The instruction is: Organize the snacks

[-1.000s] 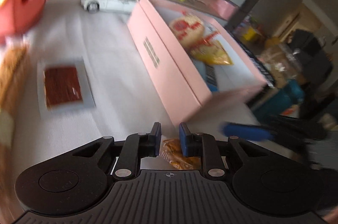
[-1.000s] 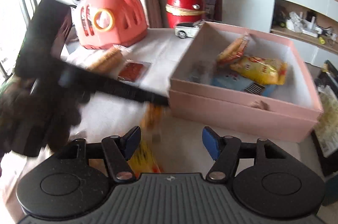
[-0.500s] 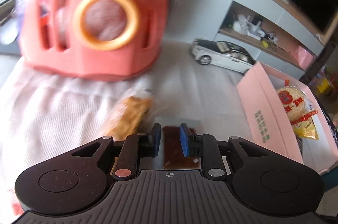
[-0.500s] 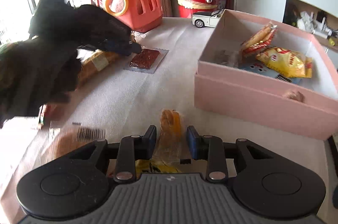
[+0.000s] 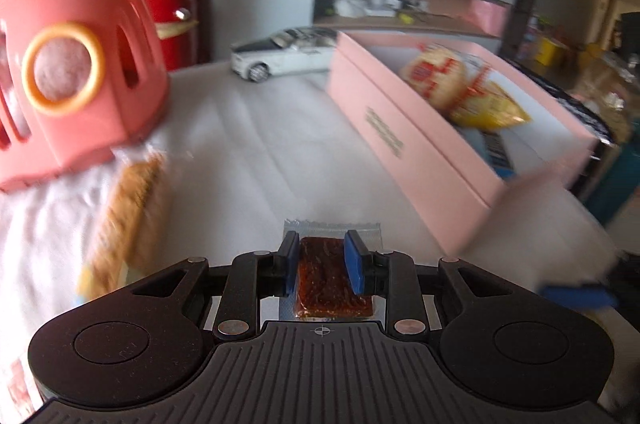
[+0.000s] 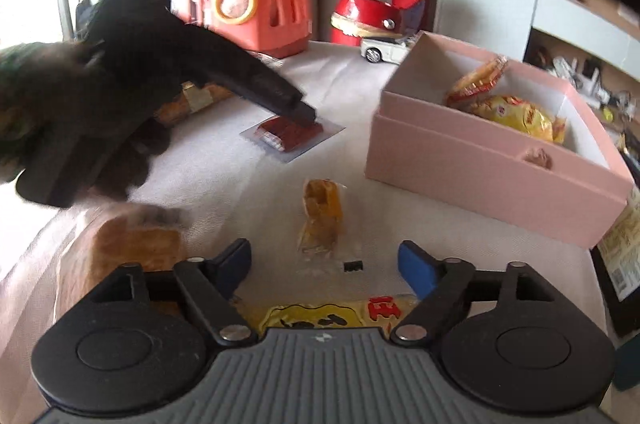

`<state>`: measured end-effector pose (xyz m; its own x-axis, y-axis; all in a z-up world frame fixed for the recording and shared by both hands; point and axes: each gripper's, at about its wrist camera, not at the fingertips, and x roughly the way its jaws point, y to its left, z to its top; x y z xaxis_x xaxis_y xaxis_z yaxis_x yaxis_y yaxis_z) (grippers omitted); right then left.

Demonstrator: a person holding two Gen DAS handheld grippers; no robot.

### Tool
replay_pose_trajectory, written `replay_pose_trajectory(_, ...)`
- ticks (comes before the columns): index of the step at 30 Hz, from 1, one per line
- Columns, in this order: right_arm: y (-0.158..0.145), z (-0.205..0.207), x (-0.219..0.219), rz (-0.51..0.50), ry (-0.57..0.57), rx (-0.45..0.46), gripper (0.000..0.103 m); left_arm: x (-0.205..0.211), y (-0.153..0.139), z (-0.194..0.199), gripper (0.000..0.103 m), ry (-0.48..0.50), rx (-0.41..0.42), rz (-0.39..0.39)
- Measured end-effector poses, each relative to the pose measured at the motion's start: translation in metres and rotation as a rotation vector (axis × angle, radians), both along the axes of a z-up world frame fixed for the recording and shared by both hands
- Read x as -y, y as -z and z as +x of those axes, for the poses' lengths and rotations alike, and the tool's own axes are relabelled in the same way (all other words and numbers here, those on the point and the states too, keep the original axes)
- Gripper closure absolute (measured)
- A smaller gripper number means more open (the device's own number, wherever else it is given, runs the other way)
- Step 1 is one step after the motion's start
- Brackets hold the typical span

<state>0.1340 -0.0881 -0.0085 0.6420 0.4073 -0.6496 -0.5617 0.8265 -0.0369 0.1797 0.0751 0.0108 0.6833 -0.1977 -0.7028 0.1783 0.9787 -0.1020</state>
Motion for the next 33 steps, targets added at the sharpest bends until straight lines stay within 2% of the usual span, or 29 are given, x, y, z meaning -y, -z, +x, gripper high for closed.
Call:
replay_pose_trajectory(2,0.0,-0.001,0.003,0.003,0.018,-0.001,0.019,0.003,0.001,-0.017,0.074,0.048,-0.015,-0.016)
replay_pose_trajectory(5,0.0,-0.004,0.007,0.007,0.034,-0.003,0.019,0.013,0.001,-0.044,0.074,0.099,-0.013,0.015)
replay_pose_trajectory(8,0.001,-0.01,0.011,0.012,0.043,-0.008,0.019,0.023,0.0,-0.068,0.074,0.107,0.0,0.05)
replay_pose_trajectory(13,0.0,-0.011,0.016,0.02,0.069,-0.012,0.018,0.035,-0.003,-0.075,0.074,0.071,0.002,0.106)
replay_pose_trajectory(19,-0.001,0.004,0.031,0.05,0.21,-0.026,0.018,0.046,-0.003,-0.078,0.074,0.06,0.011,0.18)
replay_pose_trajectory(22,-0.004,0.014,0.032,0.049,0.231,-0.029,0.018,0.044,-0.003,-0.08,0.074,0.047,0.006,0.176)
replay_pose_trajectory(28,-0.012,0.031,0.02,0.074,0.136,-0.068,0.019,0.037,-0.003,-0.082,0.075,0.025,-0.005,0.135)
replay_pose_trajectory(33,-0.015,0.041,0.014,0.052,0.163,-0.052,0.019,0.036,-0.003,-0.084,0.075,0.019,-0.006,0.125)
